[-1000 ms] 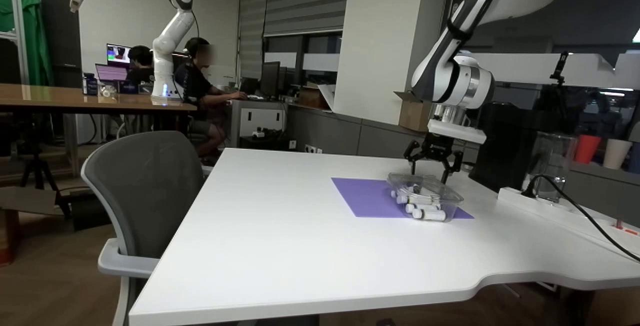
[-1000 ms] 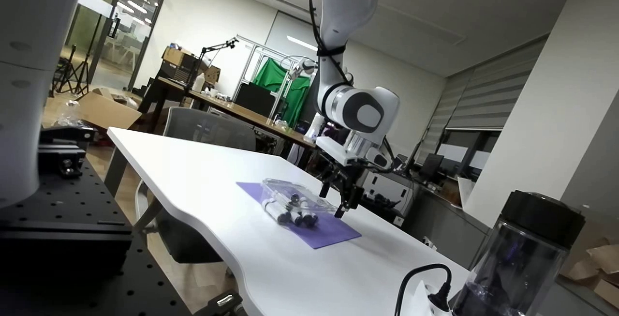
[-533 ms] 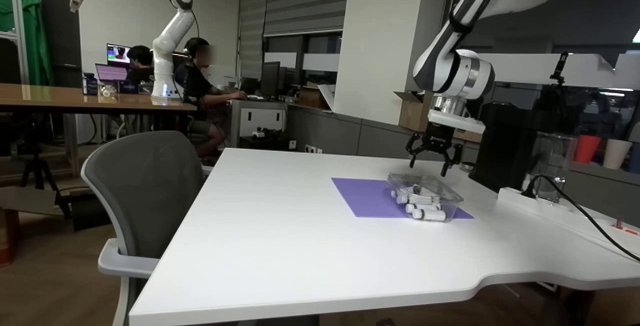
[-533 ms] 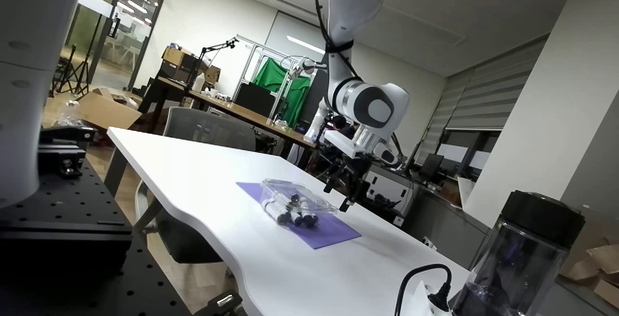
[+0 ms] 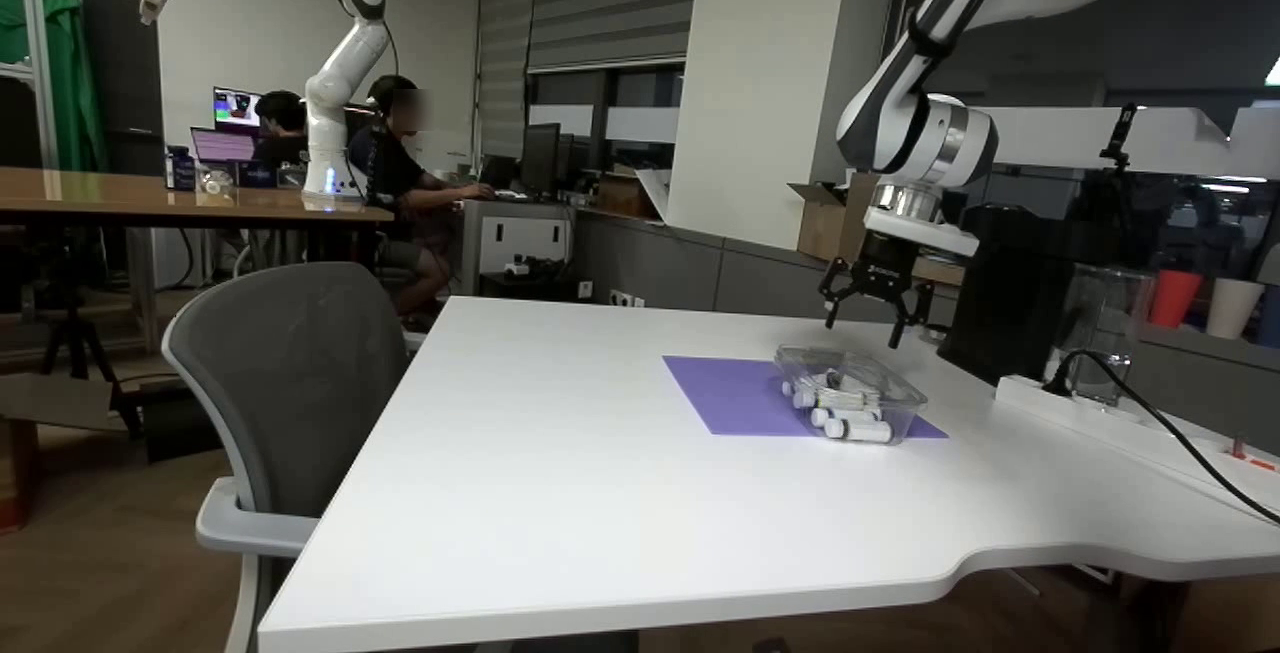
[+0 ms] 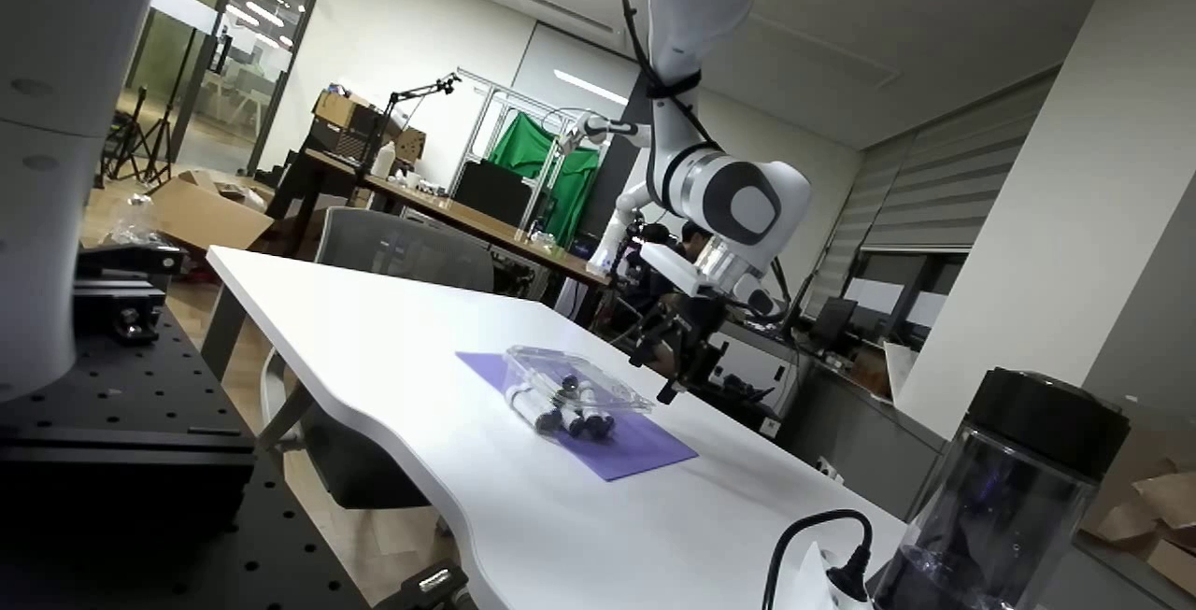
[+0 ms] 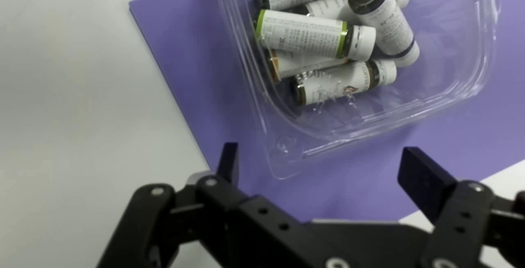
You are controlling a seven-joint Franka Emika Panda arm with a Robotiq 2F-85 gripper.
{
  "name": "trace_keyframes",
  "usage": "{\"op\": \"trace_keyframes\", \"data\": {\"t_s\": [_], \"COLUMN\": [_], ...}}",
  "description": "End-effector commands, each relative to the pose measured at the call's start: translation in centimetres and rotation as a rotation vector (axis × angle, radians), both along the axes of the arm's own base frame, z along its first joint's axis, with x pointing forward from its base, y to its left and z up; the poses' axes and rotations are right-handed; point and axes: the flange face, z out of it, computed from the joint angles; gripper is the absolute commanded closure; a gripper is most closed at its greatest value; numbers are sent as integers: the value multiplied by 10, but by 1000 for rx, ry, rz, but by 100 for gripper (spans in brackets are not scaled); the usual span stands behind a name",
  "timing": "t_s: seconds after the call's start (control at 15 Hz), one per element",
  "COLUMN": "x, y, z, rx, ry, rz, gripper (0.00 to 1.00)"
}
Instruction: Open the lid of the plastic container.
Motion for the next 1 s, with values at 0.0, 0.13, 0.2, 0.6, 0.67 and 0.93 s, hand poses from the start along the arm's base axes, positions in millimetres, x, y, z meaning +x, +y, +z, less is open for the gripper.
{"op": "trace_keyframes", "data": {"t_s": [0.0,0.13,0.2,0.6,0.67,0.93], "x": [5,5,5,5,6,7], "y": [-4,-4,-4,-1,0,1], "z": [0,-5,-8,-19,-20,-17], "rx": [1,10,14,50,61,99], "ry": [-50,-77,-84,-120,-125,-133], "rz": [7,11,10,17,12,-6], "gripper": [0,0,0,0,0,0]}}
